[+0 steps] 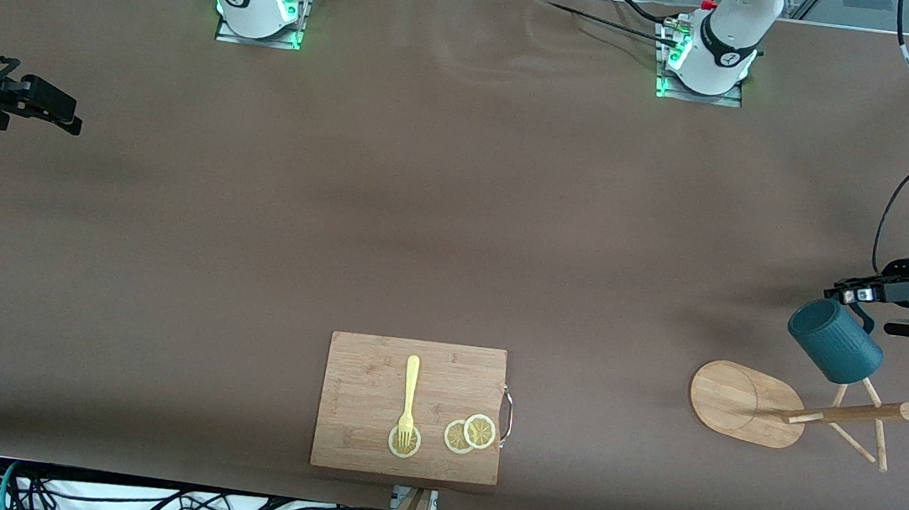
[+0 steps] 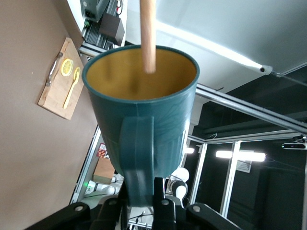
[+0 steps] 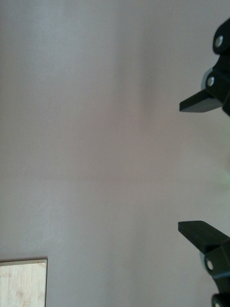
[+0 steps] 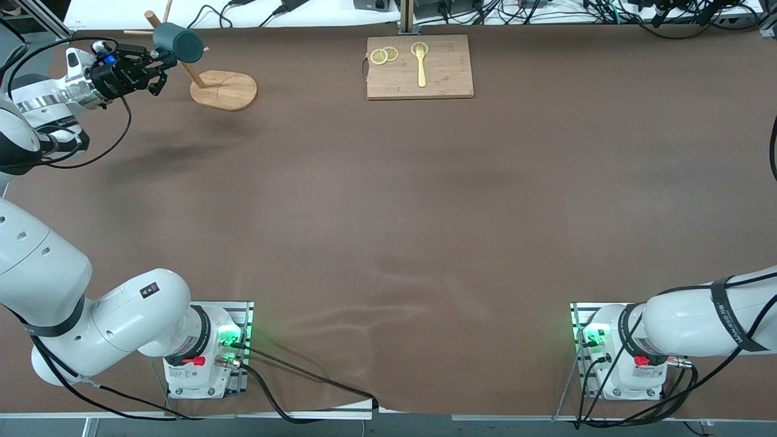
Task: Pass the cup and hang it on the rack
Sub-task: 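Lower the mug onto a rack peg with the left gripper, then open the left gripper and release the mug on the rack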
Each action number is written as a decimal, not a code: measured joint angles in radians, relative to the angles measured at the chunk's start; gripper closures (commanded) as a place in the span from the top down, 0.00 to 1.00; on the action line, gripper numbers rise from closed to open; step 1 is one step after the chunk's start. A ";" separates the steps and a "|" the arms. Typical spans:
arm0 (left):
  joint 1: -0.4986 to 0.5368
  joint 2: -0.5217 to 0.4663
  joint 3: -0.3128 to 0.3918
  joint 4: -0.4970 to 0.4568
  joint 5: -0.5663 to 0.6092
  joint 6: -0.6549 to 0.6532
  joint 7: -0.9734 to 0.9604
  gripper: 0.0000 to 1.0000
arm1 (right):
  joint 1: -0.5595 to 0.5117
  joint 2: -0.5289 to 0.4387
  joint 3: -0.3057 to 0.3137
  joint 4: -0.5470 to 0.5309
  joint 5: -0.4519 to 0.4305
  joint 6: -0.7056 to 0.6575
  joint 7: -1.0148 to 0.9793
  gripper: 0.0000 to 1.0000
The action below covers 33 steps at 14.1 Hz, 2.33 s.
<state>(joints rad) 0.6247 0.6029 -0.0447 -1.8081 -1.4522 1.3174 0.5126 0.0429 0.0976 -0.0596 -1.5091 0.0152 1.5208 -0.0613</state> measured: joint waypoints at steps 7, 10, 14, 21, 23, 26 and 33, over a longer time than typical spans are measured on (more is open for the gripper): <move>0.036 0.129 0.000 0.092 -0.044 -0.036 0.002 0.01 | 0.000 0.000 0.000 0.000 0.000 0.000 0.000 1.00; 0.037 0.176 -0.004 0.109 -0.070 -0.053 0.036 0.52 | 0.000 0.000 0.000 0.000 0.000 0.000 0.000 1.00; 0.038 0.188 -0.004 0.140 -0.071 -0.053 0.041 1.00 | 0.000 0.000 0.000 0.000 0.000 0.000 0.000 1.00; 0.046 0.167 -0.003 0.239 0.100 -0.097 0.041 1.00 | 0.000 0.000 0.000 0.000 0.000 0.000 0.000 1.00; 0.058 0.137 -0.001 0.245 0.192 -0.108 0.041 1.00 | 0.000 0.000 0.000 0.000 0.000 0.000 0.000 1.00; 0.077 0.062 0.000 0.248 0.366 -0.128 0.041 1.00 | 0.000 0.000 0.000 0.000 0.000 0.000 0.000 1.00; -0.009 -0.135 -0.020 0.342 0.824 -0.131 0.040 1.00 | 0.000 0.000 0.000 0.000 0.000 0.000 0.000 1.00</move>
<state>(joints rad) 0.6162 0.4683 -0.0642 -1.4660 -0.6285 1.1868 0.5528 0.0429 0.0977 -0.0596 -1.5088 0.0152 1.5208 -0.0613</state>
